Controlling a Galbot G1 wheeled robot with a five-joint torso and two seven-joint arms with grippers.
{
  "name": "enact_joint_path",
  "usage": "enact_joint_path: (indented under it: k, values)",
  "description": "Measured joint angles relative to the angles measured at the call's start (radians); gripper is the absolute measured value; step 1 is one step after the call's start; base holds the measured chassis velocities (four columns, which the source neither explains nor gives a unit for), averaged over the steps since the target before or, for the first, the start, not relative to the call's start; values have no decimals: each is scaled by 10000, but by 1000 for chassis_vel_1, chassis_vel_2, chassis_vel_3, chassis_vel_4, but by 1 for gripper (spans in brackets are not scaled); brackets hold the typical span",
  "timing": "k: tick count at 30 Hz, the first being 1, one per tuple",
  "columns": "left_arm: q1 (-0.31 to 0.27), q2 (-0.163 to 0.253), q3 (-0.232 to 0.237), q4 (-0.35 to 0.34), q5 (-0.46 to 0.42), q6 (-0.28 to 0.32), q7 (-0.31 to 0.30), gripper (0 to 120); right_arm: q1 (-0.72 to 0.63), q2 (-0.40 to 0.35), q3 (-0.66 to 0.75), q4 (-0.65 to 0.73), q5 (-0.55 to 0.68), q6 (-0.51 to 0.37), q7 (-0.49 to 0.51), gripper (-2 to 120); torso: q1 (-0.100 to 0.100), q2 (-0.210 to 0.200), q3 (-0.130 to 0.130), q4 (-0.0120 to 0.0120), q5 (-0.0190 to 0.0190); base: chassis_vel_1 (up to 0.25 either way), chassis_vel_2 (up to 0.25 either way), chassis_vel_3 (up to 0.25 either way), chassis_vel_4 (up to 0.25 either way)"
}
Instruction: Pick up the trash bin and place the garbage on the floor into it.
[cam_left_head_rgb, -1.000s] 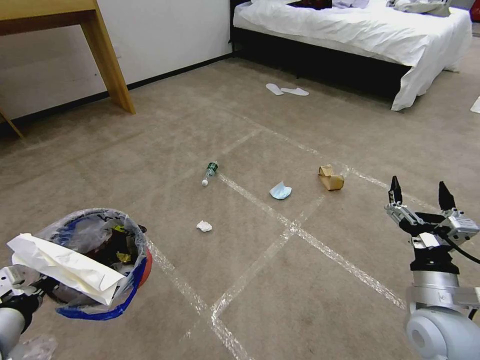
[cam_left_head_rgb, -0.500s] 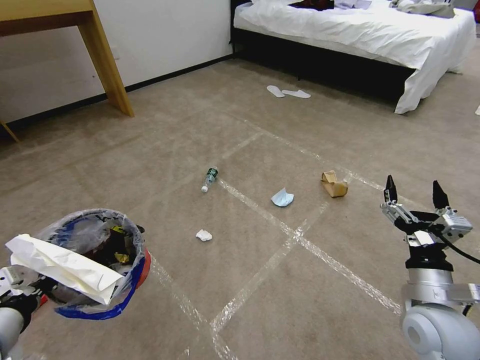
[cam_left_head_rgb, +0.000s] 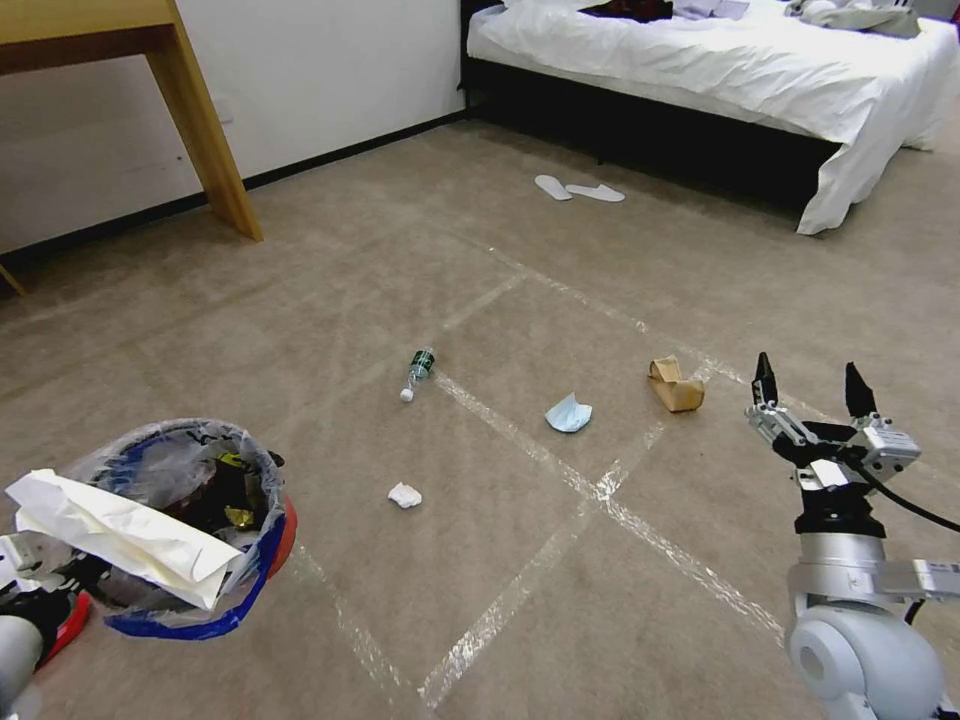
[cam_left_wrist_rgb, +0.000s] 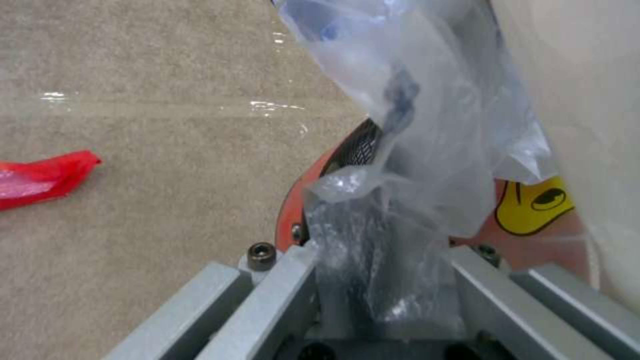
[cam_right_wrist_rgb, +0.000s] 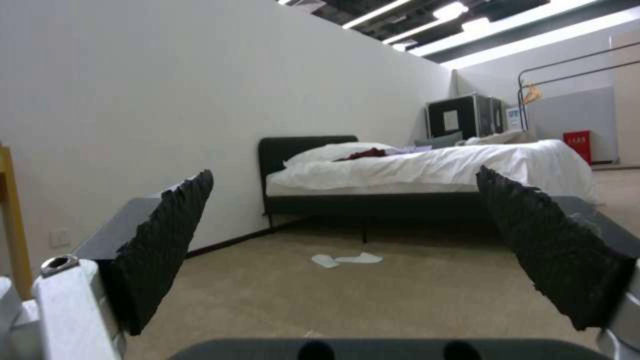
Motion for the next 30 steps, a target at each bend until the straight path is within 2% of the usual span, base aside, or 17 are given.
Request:
enact_joint_path:
  k: [30]
  values:
    - [-20,-30,-45,84,7,-42,2,0,299,-57,-376,-436,-159,101,-61,100,0,0,0,-1,-1,-88,84,86,-85]
